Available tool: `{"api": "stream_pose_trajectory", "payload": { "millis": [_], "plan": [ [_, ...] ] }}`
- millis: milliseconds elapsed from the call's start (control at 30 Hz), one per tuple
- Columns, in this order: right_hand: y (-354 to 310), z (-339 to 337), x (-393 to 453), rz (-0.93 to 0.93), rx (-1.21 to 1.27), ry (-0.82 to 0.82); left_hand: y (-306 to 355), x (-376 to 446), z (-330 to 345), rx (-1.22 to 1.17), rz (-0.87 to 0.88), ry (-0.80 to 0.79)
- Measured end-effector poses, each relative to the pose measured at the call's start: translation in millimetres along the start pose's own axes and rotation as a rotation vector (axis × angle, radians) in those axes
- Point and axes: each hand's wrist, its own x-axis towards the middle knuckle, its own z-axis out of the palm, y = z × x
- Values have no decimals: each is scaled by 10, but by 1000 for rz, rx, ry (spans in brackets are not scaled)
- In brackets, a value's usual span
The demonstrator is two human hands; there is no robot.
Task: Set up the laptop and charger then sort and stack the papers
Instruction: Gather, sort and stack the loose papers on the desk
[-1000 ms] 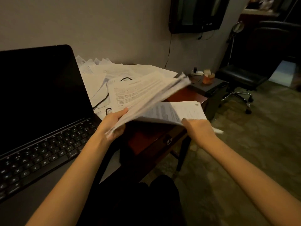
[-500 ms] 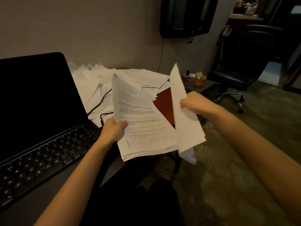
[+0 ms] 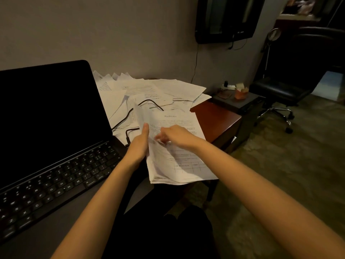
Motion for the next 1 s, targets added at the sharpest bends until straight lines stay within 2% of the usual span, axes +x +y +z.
{"api": "stream_pose_trajectory", "payload": {
  "millis": [100, 133, 167, 267, 300, 367, 400, 467, 567, 767, 867, 1000],
  "plan": [
    [149, 18, -52, -28, -62, -49, -14, 29, -44, -116, -69, -55],
    [224, 7, -73, -92, -79, -37, -19, 30, -54, -128, -84, -72],
    [291, -28, -100, -110, -46, 47, -23, 24, -63, -118, -91, -84],
    [597, -185, -124, 88, -133, 499, -32, 8, -79, -143, -44, -121],
    [697, -233, -152, 181, -139, 599, -22, -1, -89, -176, -23, -128],
    [817, -312, -218, 333, 44, 580, -9, -10, -100, -250, 26, -139],
    [862, -353, -241, 328, 186, 538, 2, -18, -95, -270, 63, -150],
    [856, -441, -306, 202, 369, 503, 21, -32, -87, -296, 134, -179],
    [791, -554, -384, -12, 507, 614, 48, -44, -75, -328, 241, -170],
    [477, -621, -368, -349, 559, 761, 346, -26, 113, -392, 474, 153],
    [334, -616, -275, -420, 665, 804, 476, 84, 181, -377, 517, 248],
    [437, -605, -140, -360, 761, 811, 408, 153, 217, -383, 466, 263]
  ]
}}
